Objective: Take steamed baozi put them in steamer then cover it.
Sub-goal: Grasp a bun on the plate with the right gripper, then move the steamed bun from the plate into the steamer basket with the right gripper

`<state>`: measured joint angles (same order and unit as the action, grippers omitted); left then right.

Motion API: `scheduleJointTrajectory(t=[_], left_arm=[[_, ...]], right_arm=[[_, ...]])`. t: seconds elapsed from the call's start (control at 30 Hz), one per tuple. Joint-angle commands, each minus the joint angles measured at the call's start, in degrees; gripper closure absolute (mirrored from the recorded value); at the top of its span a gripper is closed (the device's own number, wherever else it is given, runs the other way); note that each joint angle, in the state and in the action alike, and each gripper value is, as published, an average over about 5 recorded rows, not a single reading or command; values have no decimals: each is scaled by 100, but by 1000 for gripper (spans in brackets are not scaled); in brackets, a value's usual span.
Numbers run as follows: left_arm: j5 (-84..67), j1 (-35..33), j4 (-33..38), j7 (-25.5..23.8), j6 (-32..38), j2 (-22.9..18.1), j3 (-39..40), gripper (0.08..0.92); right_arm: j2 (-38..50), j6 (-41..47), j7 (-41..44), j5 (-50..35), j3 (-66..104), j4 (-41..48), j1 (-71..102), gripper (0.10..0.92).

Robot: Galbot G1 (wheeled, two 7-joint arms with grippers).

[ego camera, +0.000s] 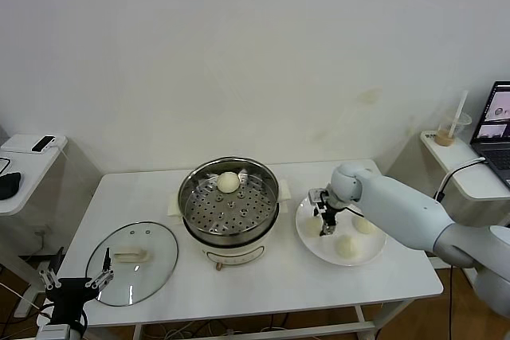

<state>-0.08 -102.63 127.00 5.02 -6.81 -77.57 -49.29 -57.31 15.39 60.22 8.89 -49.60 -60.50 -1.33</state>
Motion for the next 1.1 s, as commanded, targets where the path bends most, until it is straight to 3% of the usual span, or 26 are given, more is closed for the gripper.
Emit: scheduleJointTrajectory(t=[0.03, 0.4, 0.7, 0.9, 1.1], left_arm=[[-3, -3, 6, 4, 0, 5, 3, 177], [-7, 30, 42, 1, -7, 30, 52, 177], [-51, 63, 70, 9, -19, 110, 83, 177], [-64, 100, 69, -3, -23, 116, 118, 177], [-49, 119, 62, -14, -32, 112, 162, 177]], right_arm=[[28, -13, 140, 4, -1, -18, -75, 414], [649, 98, 432, -602, -288, -869, -1141, 410], [900, 427, 306, -1580, -962, -1566, -2647, 404], [466, 841, -75, -2182, -1171, -1788, -3184, 396], [-634, 1307, -490, -2713, -1260, -1693, -3267, 389]])
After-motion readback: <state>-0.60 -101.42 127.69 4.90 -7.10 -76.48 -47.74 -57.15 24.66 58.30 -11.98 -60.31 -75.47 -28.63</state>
